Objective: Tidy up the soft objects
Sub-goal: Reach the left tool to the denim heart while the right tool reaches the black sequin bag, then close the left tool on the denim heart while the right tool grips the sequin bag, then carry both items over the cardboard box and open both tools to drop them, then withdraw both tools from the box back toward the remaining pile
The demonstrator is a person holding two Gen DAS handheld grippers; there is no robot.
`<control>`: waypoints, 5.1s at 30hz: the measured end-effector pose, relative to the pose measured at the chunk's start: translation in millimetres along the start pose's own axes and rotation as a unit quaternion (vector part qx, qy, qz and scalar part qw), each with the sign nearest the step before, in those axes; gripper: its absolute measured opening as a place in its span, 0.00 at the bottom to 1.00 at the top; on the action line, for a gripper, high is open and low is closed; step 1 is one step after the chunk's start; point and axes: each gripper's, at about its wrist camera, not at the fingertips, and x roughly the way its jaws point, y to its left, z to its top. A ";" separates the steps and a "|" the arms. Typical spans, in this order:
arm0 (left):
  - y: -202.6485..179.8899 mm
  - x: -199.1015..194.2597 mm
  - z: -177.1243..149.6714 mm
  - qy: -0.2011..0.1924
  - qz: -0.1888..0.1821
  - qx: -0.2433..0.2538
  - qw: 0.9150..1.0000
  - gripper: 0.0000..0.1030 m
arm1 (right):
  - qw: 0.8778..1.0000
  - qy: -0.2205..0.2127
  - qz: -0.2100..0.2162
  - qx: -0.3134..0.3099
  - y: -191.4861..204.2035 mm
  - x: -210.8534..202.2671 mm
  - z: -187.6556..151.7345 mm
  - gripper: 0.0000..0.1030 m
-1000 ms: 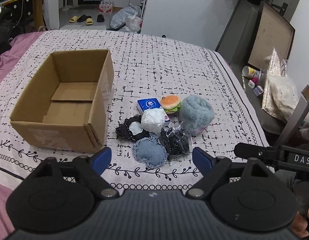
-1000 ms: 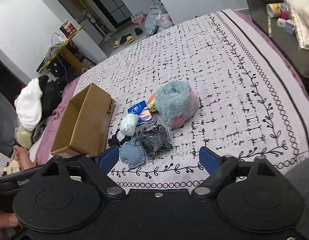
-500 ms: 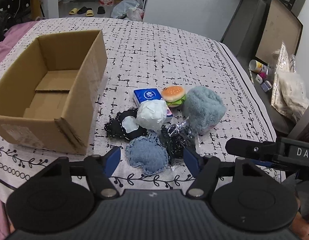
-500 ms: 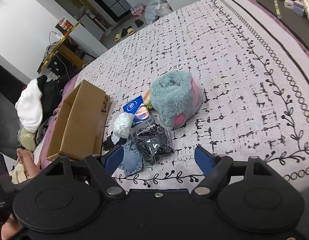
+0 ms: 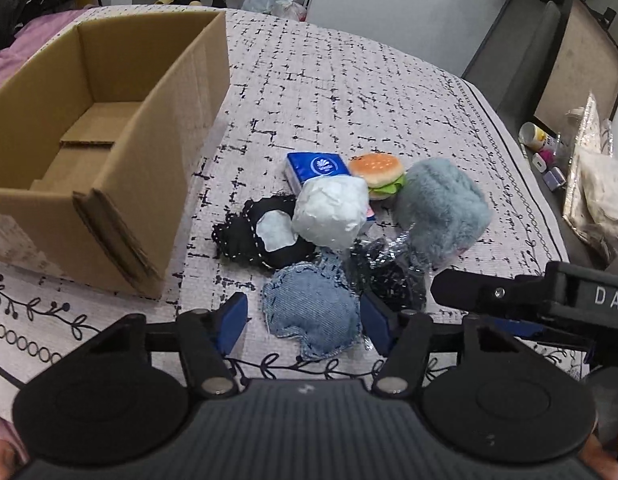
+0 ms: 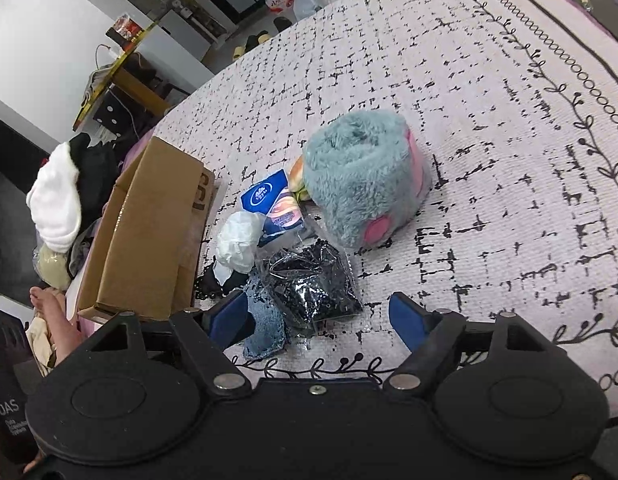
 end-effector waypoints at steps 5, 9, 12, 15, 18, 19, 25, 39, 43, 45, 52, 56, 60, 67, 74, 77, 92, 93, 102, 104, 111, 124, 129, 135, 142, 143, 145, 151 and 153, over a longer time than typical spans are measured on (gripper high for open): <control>4.1 8.5 -0.9 -0.004 -0.010 -0.016 1.000 0.60 | 1.000 0.008 -0.004 0.002 -1.4 12.1 2.5 0.74; 3.5 11.7 -2.4 -0.012 -0.005 -0.017 1.000 0.54 | 1.000 0.012 -0.009 -0.001 0.2 19.7 3.7 0.74; 4.7 11.2 -3.6 -0.019 -0.009 -0.025 0.999 0.42 | 1.000 0.016 -0.008 0.002 0.5 26.7 4.1 0.74; 3.8 11.0 -4.8 -0.021 -0.014 -0.024 0.999 0.38 | 1.000 0.016 -0.018 0.001 1.4 33.5 5.8 0.74; 2.7 10.2 -7.0 -0.020 -0.021 -0.020 0.999 0.33 | 1.000 0.011 -0.024 -0.008 6.0 37.8 5.6 0.74; 2.2 9.6 -7.8 -0.020 -0.022 -0.018 0.999 0.32 | 1.000 0.011 -0.027 -0.009 6.9 39.4 4.9 0.74; 0.9 1.0 -10.6 -0.021 -0.024 -0.018 0.999 0.26 | 0.999 0.021 -0.036 -0.015 13.9 38.1 2.6 0.46; -8.4 -42.2 -4.5 -0.058 -0.040 0.009 0.997 0.25 | 0.999 -0.016 -0.048 -0.007 17.7 -10.5 -7.6 0.39; -11.0 -55.9 0.2 -0.069 -0.046 0.017 0.996 0.25 | 0.998 -0.030 -0.049 -0.007 23.6 -23.3 -5.6 0.39; -11.6 -62.4 2.6 -0.074 -0.048 0.020 0.996 0.25 | 0.998 -0.037 -0.047 -0.008 27.5 -28.1 -4.5 0.39; -9.8 -78.5 16.2 -0.086 -0.052 0.029 0.995 0.25 | 0.997 -0.058 -0.045 -0.012 40.0 -43.9 -0.2 0.39; -7.9 -88.4 26.0 -0.099 -0.055 0.036 0.993 0.25 | 0.997 -0.067 -0.047 -0.014 45.6 -49.5 4.1 0.39; -7.5 -95.5 36.4 -0.105 -0.053 0.054 0.992 0.25 | 0.996 -0.075 -0.044 -0.017 52.4 -53.7 8.3 0.39; -8.1 -101.1 55.9 -0.102 -0.062 0.092 0.989 0.25 | 0.995 -0.090 -0.037 -0.034 67.8 -59.6 14.1 0.39; -5.8 -111.5 80.7 -0.117 -0.073 0.113 0.984 0.25 | 0.992 -0.108 -0.041 -0.044 81.6 -63.0 22.5 0.39; -0.5 -115.1 87.5 -0.125 -0.075 0.117 0.982 0.25 | 0.991 -0.114 -0.043 -0.049 89.0 -63.5 26.8 0.39; 56.6 -112.7 92.0 -0.130 -0.066 0.068 0.987 0.26 | 0.989 -0.122 -0.059 -0.055 130.1 -37.5 35.4 0.39; 61.8 -114.1 92.4 -0.130 -0.063 0.067 0.987 0.26 | 0.989 -0.120 -0.059 -0.056 134.2 -34.4 35.2 0.39; 116.0 -109.3 93.1 -0.127 -0.030 0.047 0.990 0.26 | 0.989 -0.101 -0.051 -0.092 181.3 -4.7 36.2 0.39; 132.6 -103.8 94.2 -0.118 -0.024 0.030 0.992 0.26 | 0.989 -0.098 -0.048 -0.098 192.4 2.4 35.0 0.39; 161.7 -95.4 95.6 -0.107 -0.012 0.011 0.994 0.26 | 0.989 -0.084 -0.042 -0.116 219.5 24.8 28.4 0.39; 167.2 -93.4 96.1 -0.075 -0.011 0.004 0.997 0.38 | 0.990 -0.063 -0.048 -0.117 236.4 56.2 23.5 0.39; 166.2 -105.7 96.9 -0.092 0.008 0.012 0.996 0.64 | 0.989 -0.061 -0.051 -0.125 243.7 61.5 23.3 0.39; 172.8 -115.8 98.7 -0.097 0.018 -0.010 0.995 0.69 | 0.989 -0.047 -0.063 -0.128 247.0 71.4 21.6 0.41; 174.3 -131.5 103.1 -0.121 0.036 -0.012 0.992 0.87 | 0.989 -0.029 -0.060 -0.131 245.9 70.6 20.7 0.58; 173.2 -133.2 103.9 -0.123 0.035 -0.011 0.992 0.88 | 0.989 -0.035 -0.060 -0.133 246.4 66.0 21.2 0.63; 171.6 -136.7 104.6 -0.129 0.031 -0.016 0.991 0.88 | 0.988 -0.046 -0.060 -0.137 245.4 56.7 23.2 0.71; 163.1 -146.7 109.1 -0.141 0.015 -0.032 0.989 0.90 | 0.985 -0.074 -0.060 -0.143 225.4 19.1 30.6 0.83; 158.3 -151.8 109.7 -0.150 0.012 -0.024 0.988 0.91 | 0.984 -0.080 -0.071 -0.145 216.8 7.4 33.6 0.83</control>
